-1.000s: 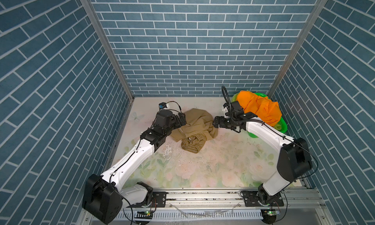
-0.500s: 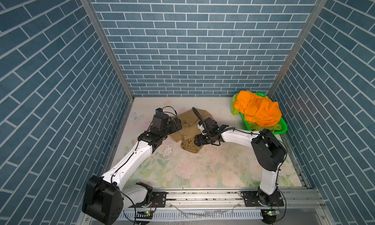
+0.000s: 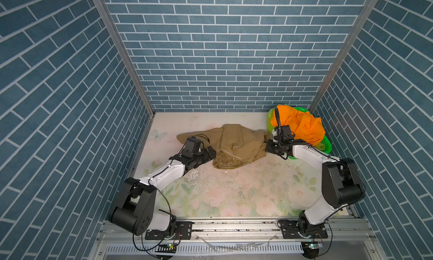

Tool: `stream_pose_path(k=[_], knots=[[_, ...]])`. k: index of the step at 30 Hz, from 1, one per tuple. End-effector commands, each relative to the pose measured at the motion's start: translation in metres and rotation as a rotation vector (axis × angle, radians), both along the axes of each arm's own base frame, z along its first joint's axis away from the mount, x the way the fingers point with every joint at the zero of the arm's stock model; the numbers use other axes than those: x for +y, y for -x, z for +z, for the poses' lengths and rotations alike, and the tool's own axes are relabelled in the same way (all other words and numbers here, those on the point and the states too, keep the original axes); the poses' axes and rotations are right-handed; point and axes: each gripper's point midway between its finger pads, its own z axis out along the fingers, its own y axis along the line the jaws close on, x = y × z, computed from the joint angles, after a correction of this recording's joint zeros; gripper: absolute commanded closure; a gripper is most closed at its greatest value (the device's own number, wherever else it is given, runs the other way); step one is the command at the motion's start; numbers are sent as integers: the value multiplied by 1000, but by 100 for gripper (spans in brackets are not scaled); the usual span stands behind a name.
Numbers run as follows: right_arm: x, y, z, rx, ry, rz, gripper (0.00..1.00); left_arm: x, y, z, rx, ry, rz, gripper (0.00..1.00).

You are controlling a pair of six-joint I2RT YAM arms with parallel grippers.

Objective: Fold and stack the shorts

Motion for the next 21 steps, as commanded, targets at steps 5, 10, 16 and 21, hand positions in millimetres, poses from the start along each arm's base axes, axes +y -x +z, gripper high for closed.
stream_pose_path(k=[5,10,16,21], knots=[[-37,58,-3,65,166,-36,56,-20,-6,-3,2,31,-60,0],[16,57,66,-158,156,127,9,-22,-7,-10,19,29,-66,0],[105,18,58,-127,159,310,1,-21,-9,-8,13,24,-60,0],[171,-4,25,-47,173,410,1,-19,-4,-2,8,28,-59,0]])
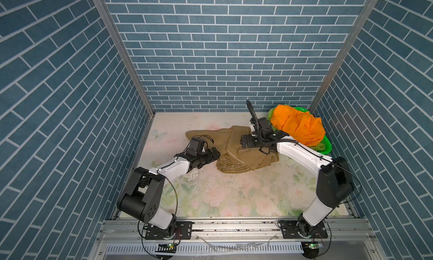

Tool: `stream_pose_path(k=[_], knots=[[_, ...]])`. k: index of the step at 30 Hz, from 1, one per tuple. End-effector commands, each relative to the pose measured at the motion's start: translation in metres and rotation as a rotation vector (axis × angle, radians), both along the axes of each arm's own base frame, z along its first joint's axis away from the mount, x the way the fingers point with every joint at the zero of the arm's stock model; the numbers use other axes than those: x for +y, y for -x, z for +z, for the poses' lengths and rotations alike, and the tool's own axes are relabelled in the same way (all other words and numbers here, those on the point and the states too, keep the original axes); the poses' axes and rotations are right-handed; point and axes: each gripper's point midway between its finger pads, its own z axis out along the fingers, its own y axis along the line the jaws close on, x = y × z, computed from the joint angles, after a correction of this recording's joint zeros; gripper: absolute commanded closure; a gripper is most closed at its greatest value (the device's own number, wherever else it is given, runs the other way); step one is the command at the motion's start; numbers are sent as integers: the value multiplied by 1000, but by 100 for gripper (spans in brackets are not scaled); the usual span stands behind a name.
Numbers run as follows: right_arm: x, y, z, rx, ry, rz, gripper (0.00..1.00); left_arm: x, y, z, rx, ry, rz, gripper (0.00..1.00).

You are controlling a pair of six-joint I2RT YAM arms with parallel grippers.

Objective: Fold and stack the shorts

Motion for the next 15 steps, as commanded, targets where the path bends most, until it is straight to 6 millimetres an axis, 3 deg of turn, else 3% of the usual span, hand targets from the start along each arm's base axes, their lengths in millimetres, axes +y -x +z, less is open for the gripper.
stream_pose_path(k=[1,4,8,9,11,13,15], knots=[[32,5,-26,74,60,83,1,0,1,13,-28,-3,-10,0],[59,2,-44,107,88,118,1,5,5,13,-31,-28,-12,1],[55,-10,-76,155,204,86,7,11,11,7,-21,-44,-8,0],[52,-12,-85,158,237,78,13,12,13,6,-18,-46,-8,0],[46,-18,-85,140,271,67,32,13,15,6,-20,-45,-5,0],[39,-25,-80,125,294,53,63,14,16,7,-28,-45,-2,0],[28,-33,-66,101,314,35,86,14,16,8,-30,-44,-4,0]])
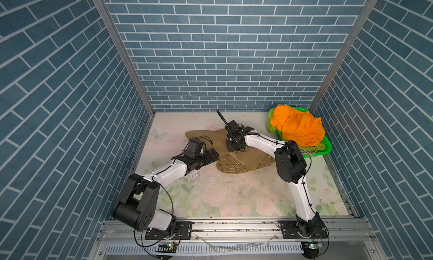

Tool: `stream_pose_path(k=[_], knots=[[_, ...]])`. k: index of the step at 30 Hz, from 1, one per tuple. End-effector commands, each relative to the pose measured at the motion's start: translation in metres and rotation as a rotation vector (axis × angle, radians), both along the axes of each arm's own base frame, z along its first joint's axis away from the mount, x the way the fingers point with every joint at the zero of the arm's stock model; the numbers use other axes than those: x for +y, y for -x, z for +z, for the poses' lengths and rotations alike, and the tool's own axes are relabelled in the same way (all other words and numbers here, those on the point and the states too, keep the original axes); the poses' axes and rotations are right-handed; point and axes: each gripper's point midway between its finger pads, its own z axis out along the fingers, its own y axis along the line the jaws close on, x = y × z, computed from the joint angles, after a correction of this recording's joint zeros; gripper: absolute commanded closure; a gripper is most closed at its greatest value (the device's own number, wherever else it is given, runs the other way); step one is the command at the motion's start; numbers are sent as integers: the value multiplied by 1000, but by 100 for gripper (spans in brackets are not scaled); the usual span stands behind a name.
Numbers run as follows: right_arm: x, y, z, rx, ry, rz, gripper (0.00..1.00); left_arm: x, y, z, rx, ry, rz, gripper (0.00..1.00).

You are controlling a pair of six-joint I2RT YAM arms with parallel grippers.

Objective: Fold and stack the shorts

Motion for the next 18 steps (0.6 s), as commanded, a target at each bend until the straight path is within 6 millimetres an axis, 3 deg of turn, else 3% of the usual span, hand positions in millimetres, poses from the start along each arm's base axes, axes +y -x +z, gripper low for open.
stream_pose_path(k=[1,5,6,9,14,16,18], knots=[[-32,-16,30,-58,89,-35,92,4,5,0,-4,-18,-5,1],[-67,-25,80,-122,58,-85,94,-4,6,3,-8,-14,-33,0],[-83,-27,94,-140,39,-112,95,-7,6,3,-5,-14,-44,0],[-129,-28,112,-162,6,-186,98,-17,7,2,-1,-13,-77,0],[-225,-15,98,-144,82,-332,100,-37,9,1,9,-4,-128,0],[-256,-7,90,-137,142,-379,100,-42,11,-1,18,5,-141,0],[-275,0,86,-126,167,-408,99,-47,14,-4,31,16,-160,0]])
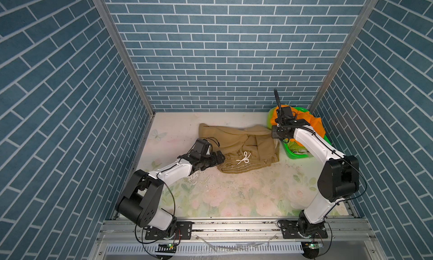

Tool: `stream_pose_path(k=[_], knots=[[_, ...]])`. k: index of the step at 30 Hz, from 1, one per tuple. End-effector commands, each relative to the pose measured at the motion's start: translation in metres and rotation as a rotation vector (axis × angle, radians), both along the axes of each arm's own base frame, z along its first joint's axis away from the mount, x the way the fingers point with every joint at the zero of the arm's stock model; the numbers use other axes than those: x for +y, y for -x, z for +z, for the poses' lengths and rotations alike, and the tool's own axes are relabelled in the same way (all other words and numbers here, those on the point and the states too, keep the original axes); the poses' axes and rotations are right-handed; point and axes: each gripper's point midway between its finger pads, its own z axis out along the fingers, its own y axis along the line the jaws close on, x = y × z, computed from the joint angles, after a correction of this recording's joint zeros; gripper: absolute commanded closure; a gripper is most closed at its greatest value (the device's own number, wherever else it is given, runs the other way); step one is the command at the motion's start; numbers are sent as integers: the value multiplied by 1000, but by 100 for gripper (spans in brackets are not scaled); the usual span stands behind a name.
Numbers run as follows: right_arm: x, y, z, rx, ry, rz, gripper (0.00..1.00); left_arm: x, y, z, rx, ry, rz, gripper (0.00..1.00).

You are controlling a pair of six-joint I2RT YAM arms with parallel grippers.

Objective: Fold and stack the shorts

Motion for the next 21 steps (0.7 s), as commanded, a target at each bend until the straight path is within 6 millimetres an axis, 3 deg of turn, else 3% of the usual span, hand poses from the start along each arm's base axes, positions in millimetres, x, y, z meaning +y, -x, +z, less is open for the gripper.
stream_pose_path(k=[1,4,7,9,11,13,15,17,19,21], knots=[[-23,20,-19,68,91,-3,97,-13,4,-2,18,14,-52,0],[-32,25,-15,53,94,-22,85,-21,13,-12,58,-14,-101,1],[-28,27,-9,38,54,-23,54,-21,19,-22,82,-47,-108,0],[-20,28,-5,23,3,-17,40,-23,19,-27,92,-25,-94,0],[-14,30,-4,11,-41,-9,32,-27,20,-31,107,-19,-99,0],[-11,31,-6,5,-65,-7,30,-28,18,-37,122,-36,-109,4],[-9,33,-8,6,-78,-7,30,-32,17,-43,139,-40,-121,16],[-7,35,-11,6,-95,-5,30,-37,16,-49,153,-37,-142,38],[-4,36,-14,4,-114,-2,30,-42,14,-56,175,-44,-168,66],[-3,38,-15,4,-122,0,30,-42,12,-58,187,-77,-202,85]])
